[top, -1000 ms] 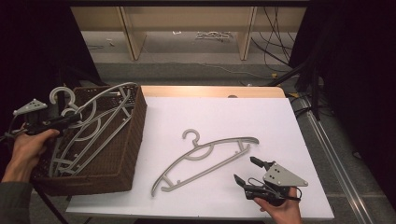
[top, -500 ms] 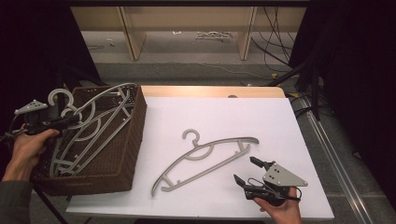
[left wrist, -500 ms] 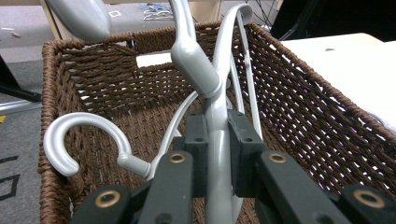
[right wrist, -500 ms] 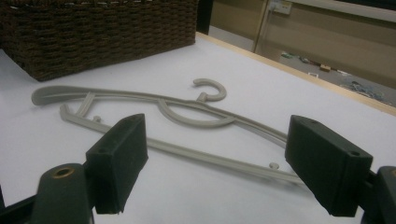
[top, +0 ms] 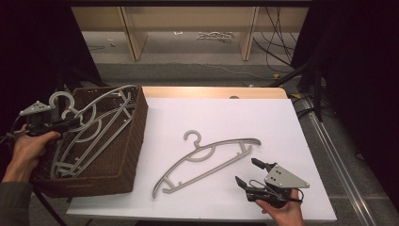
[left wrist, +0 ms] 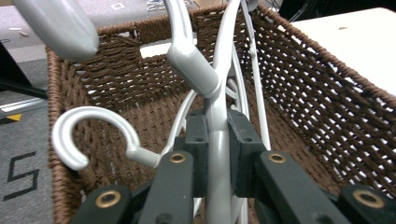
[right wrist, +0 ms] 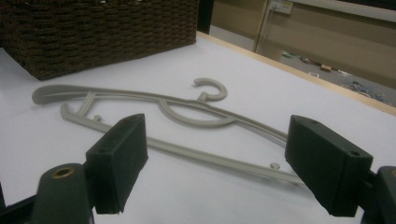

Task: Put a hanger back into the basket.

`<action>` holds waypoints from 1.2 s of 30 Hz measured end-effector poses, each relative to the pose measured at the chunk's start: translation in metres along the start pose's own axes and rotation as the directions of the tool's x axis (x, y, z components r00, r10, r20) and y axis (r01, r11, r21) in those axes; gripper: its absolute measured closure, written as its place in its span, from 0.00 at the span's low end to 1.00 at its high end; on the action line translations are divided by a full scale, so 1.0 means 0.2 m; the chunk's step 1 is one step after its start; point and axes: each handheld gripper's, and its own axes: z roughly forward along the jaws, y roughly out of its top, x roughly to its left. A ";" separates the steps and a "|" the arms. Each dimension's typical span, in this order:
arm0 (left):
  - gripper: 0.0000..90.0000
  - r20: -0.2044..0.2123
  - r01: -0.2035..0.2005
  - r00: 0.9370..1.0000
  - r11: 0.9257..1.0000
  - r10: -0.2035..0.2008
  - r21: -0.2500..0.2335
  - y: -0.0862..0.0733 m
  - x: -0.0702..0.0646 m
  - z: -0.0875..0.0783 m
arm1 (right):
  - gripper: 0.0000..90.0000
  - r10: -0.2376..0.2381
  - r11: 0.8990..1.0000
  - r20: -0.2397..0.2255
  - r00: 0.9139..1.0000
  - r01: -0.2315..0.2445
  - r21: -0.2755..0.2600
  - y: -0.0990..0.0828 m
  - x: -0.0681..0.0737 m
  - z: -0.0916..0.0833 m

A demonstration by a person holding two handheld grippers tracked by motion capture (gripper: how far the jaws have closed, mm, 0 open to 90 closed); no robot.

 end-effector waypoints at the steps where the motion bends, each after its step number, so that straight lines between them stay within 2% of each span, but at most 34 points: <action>1: 0.89 0.000 -0.006 1.000 1.000 0.006 0.007 0.00 0.00 0.00 | 0.25 0.002 1.000 0.000 1.000 -0.002 0.000 0.00 0.00 0.00; 4: 0.89 0.015 -0.013 1.000 1.000 0.012 0.019 -0.01 0.00 0.00 | 0.25 0.002 1.000 0.001 1.000 -0.002 -0.001 0.00 0.00 0.00; 10: 0.89 -0.001 -0.039 0.999 0.996 0.039 0.079 -0.03 -0.02 0.05 | 0.25 0.000 1.000 -0.006 1.000 0.000 0.006 0.00 0.00 0.00; 16: 0.88 0.000 -0.033 0.999 0.994 0.033 0.105 -0.05 -0.03 0.10 | 0.25 0.002 1.000 0.000 1.000 -0.002 -0.001 0.00 0.00 0.00; 19: 0.88 -0.001 -0.034 0.999 0.989 0.034 0.141 -0.07 -0.05 0.13 | 0.25 0.003 1.000 0.001 1.000 -0.003 -0.002 0.00 0.00 0.00; 21: 0.88 -0.011 -0.043 0.999 0.988 0.045 0.147 -0.08 -0.06 0.16 | 0.25 0.002 1.000 0.001 1.000 -0.002 -0.002 0.00 0.00 0.00; 22: 0.88 -0.018 -0.051 0.998 0.986 0.054 0.159 -0.08 -0.06 0.16 | 0.25 0.001 1.000 0.000 1.000 -0.001 -0.001 0.00 0.00 0.00; 23: 0.88 -0.052 -0.077 0.995 0.980 0.088 0.181 -0.09 -0.07 0.17 | 0.25 0.000 1.000 -0.003 1.000 0.000 0.004 0.00 0.00 0.00; 24: 0.88 -0.058 -0.103 0.991 0.973 0.118 0.207 -0.09 -0.06 0.17 | 0.25 -0.001 1.000 -0.004 1.000 0.001 0.005 0.00 0.00 0.00; 25: 0.88 -0.061 -0.094 0.992 0.975 0.108 0.203 -0.09 -0.06 0.18 | 0.25 -0.001 1.000 -0.004 1.000 0.001 0.006 0.00 0.00 0.00; 26: 0.87 -0.076 -0.059 0.994 0.979 0.076 0.195 -0.10 -0.07 0.19 | 0.25 0.002 1.000 -0.002 1.000 -0.002 0.001 0.00 0.00 0.00; 27: 0.85 -0.087 -0.077 0.992 0.976 0.096 0.202 -0.10 -0.06 0.19 | 0.24 0.002 1.000 0.000 1.000 -0.002 0.000 0.00 0.00 0.00; 29: 0.82 -0.118 -0.069 0.988 0.968 0.100 0.241 -0.11 -0.04 0.18 | 0.25 0.005 1.000 0.000 1.000 -0.005 -0.002 0.00 0.00 0.00; 32: 0.79 -0.117 -0.013 0.992 0.977 0.039 0.212 -0.12 -0.02 0.16 | 0.25 0.000 1.000 0.002 1.000 0.000 -0.002 0.00 0.00 0.00; 33: 0.77 -0.126 0.018 0.992 0.983 0.005 0.181 -0.11 -0.01 0.15 | 0.25 0.003 1.000 0.002 1.000 -0.003 -0.002 0.00 0.00 0.00; 34: 0.75 -0.131 0.008 0.991 0.981 0.018 0.193 -0.11 -0.01 0.14 | 0.24 0.004 1.000 0.001 1.000 -0.004 -0.003 0.00 0.00 0.00; 36: 0.72 -0.139 0.013 0.990 0.985 0.011 0.172 -0.10 -0.01 0.12 | 0.25 0.003 1.000 0.001 1.000 -0.003 -0.001 0.00 0.00 0.00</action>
